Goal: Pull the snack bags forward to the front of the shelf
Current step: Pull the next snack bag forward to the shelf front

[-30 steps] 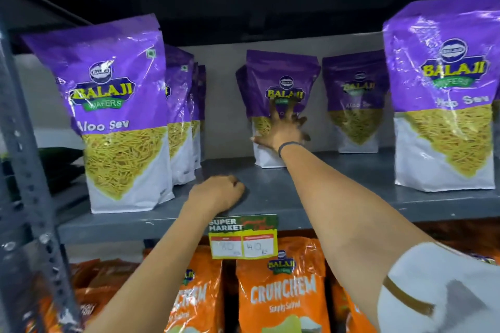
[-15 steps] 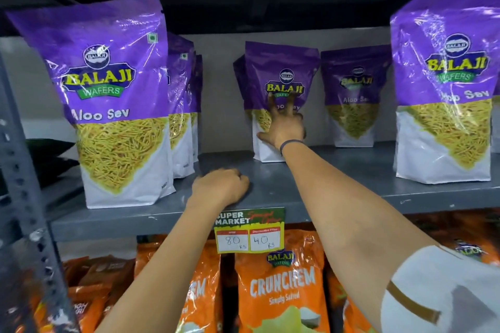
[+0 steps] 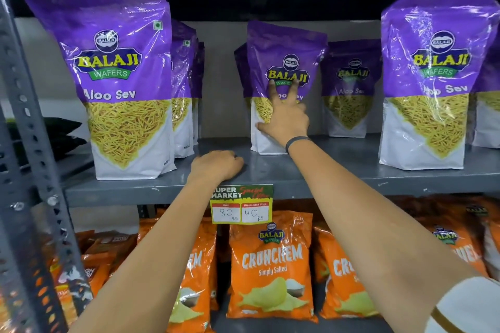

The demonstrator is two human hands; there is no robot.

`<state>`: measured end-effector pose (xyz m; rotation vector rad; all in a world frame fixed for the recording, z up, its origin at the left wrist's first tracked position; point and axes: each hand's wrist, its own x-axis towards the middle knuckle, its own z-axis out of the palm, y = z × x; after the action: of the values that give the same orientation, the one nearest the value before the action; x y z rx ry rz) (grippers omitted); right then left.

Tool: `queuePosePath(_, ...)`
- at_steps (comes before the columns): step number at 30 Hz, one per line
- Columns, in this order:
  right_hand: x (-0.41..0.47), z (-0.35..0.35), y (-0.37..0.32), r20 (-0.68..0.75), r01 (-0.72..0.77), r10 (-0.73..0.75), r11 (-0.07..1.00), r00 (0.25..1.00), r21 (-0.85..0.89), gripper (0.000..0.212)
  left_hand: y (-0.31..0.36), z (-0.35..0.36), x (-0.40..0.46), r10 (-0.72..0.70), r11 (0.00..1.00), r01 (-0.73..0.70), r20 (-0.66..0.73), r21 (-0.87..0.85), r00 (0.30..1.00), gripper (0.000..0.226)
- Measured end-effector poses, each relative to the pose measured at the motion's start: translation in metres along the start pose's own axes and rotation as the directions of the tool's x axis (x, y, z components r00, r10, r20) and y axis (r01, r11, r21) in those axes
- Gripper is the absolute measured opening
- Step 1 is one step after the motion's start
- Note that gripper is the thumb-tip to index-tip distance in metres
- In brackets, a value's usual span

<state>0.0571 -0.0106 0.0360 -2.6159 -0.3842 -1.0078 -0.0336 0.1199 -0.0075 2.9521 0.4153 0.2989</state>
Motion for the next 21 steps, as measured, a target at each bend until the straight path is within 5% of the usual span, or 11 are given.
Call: queuePosePath(21,-0.071,-0.064,0.009,-0.054,0.038,-0.037,0.999,0.998,0.011,0.102,-0.01,0.001,0.013,0.034,0.999,-0.034,0.048,-0.01,0.998,0.058)
